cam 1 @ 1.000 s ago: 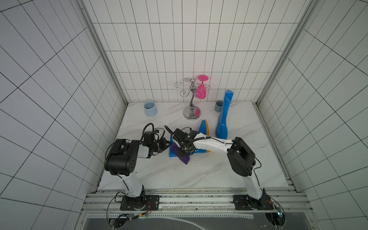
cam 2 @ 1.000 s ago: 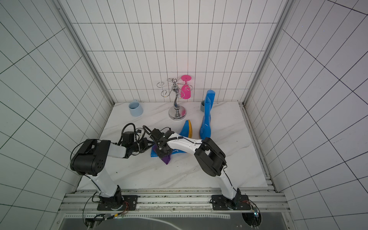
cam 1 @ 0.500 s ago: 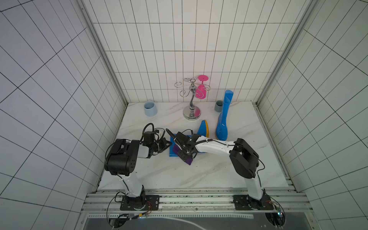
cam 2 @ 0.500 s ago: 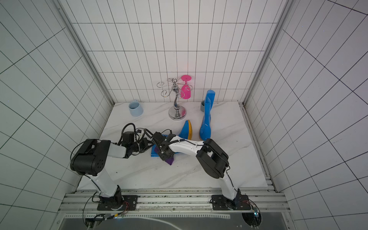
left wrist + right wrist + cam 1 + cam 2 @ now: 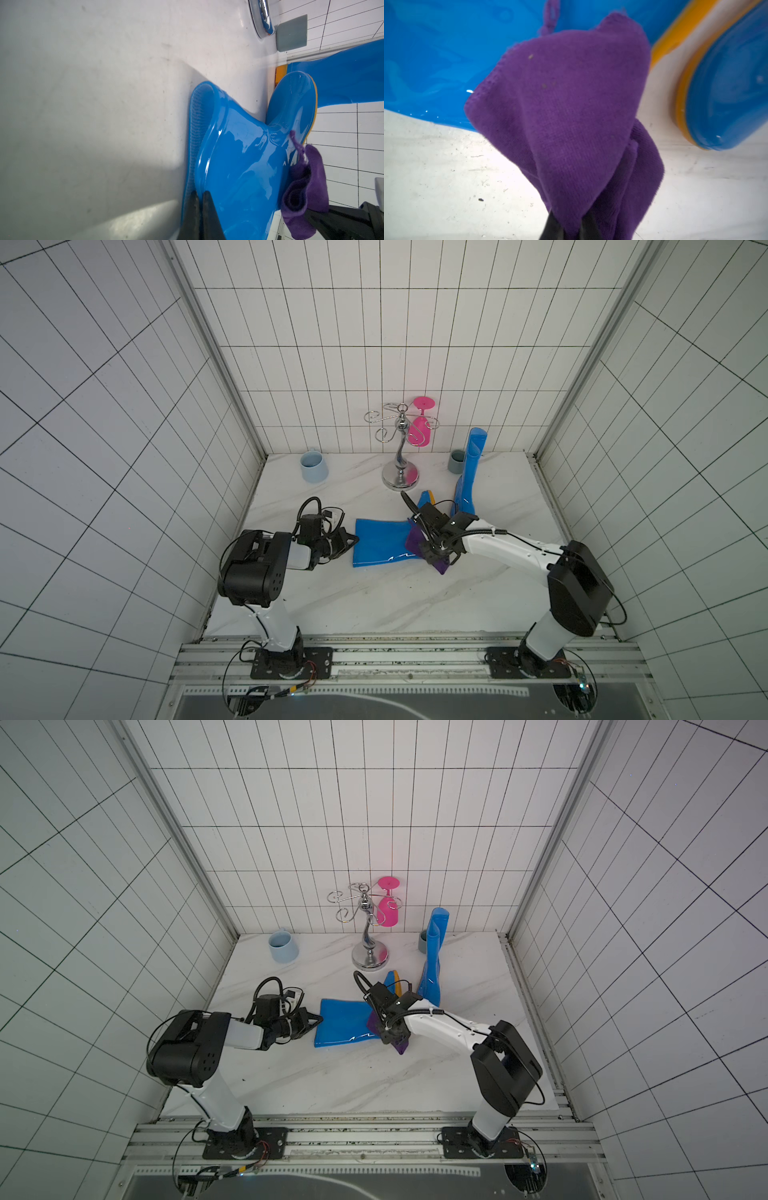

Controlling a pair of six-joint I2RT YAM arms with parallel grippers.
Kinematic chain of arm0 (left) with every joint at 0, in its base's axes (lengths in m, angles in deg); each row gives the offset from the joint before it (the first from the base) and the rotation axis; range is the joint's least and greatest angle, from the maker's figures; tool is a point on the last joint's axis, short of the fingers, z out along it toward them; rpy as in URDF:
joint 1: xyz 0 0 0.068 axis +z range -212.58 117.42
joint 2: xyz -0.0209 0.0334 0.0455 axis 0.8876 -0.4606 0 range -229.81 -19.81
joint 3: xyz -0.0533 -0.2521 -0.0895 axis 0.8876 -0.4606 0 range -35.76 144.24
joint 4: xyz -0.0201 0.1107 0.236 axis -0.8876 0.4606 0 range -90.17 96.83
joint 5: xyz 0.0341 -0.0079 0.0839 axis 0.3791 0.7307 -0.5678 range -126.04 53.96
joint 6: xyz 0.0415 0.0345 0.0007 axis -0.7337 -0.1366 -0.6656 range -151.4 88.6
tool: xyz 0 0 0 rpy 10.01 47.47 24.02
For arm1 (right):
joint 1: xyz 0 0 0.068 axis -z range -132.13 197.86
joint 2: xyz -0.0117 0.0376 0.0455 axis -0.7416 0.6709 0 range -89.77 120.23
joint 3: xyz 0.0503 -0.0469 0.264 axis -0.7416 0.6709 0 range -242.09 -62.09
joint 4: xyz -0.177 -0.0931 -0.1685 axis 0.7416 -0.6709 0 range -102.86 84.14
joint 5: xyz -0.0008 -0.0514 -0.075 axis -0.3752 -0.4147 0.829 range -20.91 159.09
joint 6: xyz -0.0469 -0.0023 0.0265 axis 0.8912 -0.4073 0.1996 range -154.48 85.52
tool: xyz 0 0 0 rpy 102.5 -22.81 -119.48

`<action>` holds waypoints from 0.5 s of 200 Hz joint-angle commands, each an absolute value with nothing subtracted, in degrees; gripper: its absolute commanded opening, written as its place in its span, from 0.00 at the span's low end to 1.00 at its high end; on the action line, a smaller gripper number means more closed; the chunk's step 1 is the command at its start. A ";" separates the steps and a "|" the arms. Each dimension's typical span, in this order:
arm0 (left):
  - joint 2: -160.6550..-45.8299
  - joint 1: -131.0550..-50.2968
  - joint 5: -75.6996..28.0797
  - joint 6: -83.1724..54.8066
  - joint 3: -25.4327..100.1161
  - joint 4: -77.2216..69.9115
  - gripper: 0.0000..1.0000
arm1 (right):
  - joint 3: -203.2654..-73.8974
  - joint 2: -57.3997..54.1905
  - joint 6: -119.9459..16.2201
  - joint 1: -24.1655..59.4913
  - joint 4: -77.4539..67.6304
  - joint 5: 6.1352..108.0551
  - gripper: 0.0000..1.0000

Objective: Wipe the rubber boots with a cloth
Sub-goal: Wipe the dirt off the rubber boot.

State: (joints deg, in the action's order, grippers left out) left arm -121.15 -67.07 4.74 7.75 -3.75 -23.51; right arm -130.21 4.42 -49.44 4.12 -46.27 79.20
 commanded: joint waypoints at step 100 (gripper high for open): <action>-122.82 -67.95 4.61 5.66 -2.42 -22.03 0.00 | -136.67 9.09 -48.30 5.12 -39.37 78.72 0.00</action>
